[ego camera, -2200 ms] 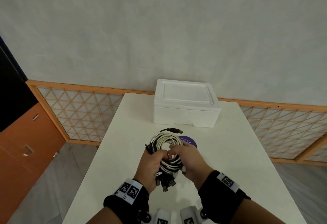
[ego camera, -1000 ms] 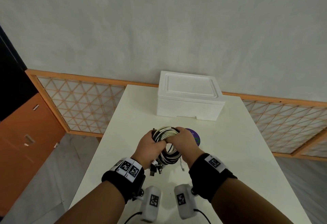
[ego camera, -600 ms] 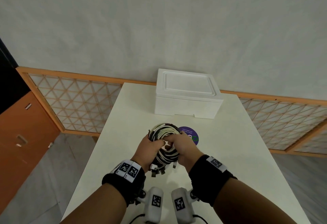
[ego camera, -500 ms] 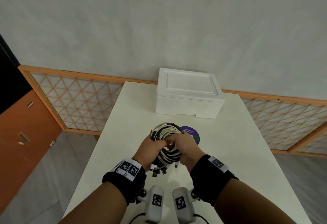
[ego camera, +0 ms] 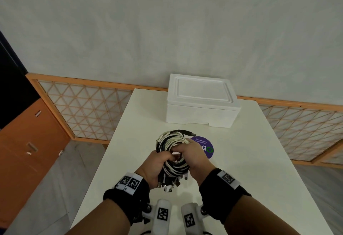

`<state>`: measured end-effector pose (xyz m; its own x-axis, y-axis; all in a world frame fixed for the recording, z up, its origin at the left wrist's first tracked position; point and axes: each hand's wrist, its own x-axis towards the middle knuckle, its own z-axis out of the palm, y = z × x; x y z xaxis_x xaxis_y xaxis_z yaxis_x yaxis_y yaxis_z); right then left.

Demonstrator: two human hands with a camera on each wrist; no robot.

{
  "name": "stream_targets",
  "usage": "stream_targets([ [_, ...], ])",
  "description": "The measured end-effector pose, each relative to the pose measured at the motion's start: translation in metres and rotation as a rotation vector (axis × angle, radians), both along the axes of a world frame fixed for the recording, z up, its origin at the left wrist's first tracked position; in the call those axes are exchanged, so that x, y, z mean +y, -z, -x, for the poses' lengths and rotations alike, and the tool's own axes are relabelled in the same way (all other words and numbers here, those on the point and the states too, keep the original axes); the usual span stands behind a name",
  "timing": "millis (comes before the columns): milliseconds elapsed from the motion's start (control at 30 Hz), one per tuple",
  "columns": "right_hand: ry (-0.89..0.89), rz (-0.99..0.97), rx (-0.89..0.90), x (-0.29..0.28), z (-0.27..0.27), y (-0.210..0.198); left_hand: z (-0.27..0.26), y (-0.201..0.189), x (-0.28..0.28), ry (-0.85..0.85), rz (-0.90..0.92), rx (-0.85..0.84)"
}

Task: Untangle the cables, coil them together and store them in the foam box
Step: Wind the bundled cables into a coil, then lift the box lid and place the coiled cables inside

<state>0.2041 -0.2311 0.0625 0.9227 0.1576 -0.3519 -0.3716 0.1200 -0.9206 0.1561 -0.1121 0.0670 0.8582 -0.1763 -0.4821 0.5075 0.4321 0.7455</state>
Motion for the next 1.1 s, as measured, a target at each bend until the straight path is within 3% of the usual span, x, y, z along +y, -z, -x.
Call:
stream_targets([
  [333, -0.396, -0.175, 0.209, -0.022, -0.02, 0.03, 0.0, 0.016, 0.003, -0.132, -0.305, 0.107],
  [500, 0.024, -0.319, 0.337, -0.056, -0.071, 0.05, 0.001, 0.039, 0.023, -0.192, -0.34, 0.174],
  [667, 0.314, -0.378, 0.293, -0.078, -0.138, 0.067, 0.009, 0.055, 0.041, -0.235, -0.375, 0.311],
  [800, 0.369, -0.436, 0.314, -0.077, -0.186, 0.073, 0.0, 0.065, 0.047, -0.334, -0.597, 0.484],
  [900, 0.347, -0.454, 0.343, -0.068, -0.207, 0.068, -0.002, 0.067, 0.046, -0.35, -0.636, 0.583],
  [1100, 0.373, -0.321, 0.367, -0.062, -0.182, 0.085, -0.004, 0.059, 0.044, -0.376, -0.613, 0.523],
])
